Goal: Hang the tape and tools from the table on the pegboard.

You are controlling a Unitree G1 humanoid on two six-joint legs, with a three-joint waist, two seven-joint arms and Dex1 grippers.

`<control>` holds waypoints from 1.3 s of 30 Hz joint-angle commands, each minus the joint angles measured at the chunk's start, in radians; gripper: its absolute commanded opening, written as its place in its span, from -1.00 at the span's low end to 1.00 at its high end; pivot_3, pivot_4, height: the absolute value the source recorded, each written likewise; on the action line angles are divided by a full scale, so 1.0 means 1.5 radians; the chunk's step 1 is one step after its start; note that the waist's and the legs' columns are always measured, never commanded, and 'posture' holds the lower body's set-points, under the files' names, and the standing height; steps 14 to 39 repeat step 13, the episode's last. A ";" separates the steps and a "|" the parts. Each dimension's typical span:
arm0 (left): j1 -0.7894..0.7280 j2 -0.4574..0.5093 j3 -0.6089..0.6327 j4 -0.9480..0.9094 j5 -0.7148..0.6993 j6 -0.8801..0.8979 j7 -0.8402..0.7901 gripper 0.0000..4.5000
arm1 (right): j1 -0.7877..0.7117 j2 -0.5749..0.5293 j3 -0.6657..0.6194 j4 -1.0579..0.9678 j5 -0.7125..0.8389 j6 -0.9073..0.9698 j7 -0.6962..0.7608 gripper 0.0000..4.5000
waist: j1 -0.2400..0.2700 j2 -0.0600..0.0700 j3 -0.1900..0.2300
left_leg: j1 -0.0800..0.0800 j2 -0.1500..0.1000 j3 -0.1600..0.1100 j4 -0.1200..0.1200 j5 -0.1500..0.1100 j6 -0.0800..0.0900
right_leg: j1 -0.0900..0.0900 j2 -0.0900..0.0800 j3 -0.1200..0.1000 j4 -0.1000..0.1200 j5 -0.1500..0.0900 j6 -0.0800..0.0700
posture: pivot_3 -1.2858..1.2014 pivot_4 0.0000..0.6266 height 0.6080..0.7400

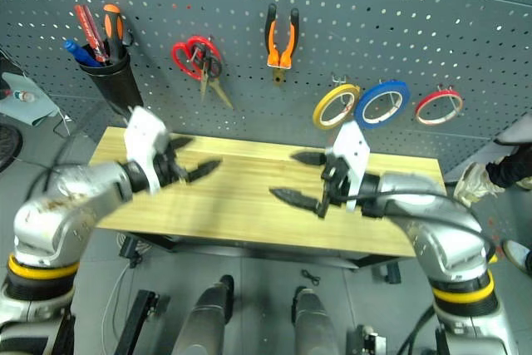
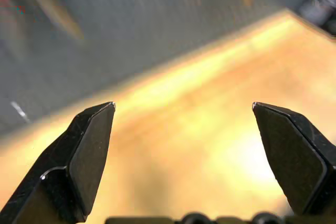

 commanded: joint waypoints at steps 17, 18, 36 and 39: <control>0.016 -0.118 -0.112 0.332 0.193 -0.244 -0.041 0.98 | 0.106 0.124 -0.001 0.230 -0.234 -0.148 -0.231 1.00 | -0.002 0.000 -0.012 | 0.005 0.000 0.001 0.000 0.000 0.001 | 0.006 0.000 0.000 -0.002 -0.001 -0.002 | 0.14 -0.33 1.00; 0.016 -0.118 -0.112 0.332 0.193 -0.244 -0.041 0.98 | 0.106 0.124 -0.001 0.230 -0.234 -0.148 -0.231 1.00 | -0.002 0.000 -0.012 | 0.005 0.000 0.001 0.000 0.000 0.001 | 0.006 0.000 0.000 -0.002 -0.001 -0.002 | 0.14 -0.33 1.00; 0.016 -0.118 -0.112 0.332 0.193 -0.244 -0.041 0.98 | 0.106 0.124 -0.001 0.230 -0.234 -0.148 -0.231 1.00 | -0.002 0.000 -0.012 | 0.005 0.000 0.001 0.000 0.000 0.001 | 0.006 0.000 0.000 -0.002 -0.001 -0.002 | 0.14 -0.33 1.00; 0.016 -0.118 -0.112 0.332 0.193 -0.244 -0.041 0.98 | 0.106 0.124 -0.001 0.230 -0.234 -0.148 -0.231 1.00 | -0.002 0.000 -0.012 | 0.005 0.000 0.001 0.000 0.000 0.001 | 0.006 0.000 0.000 -0.002 -0.001 -0.002 | 0.14 -0.33 1.00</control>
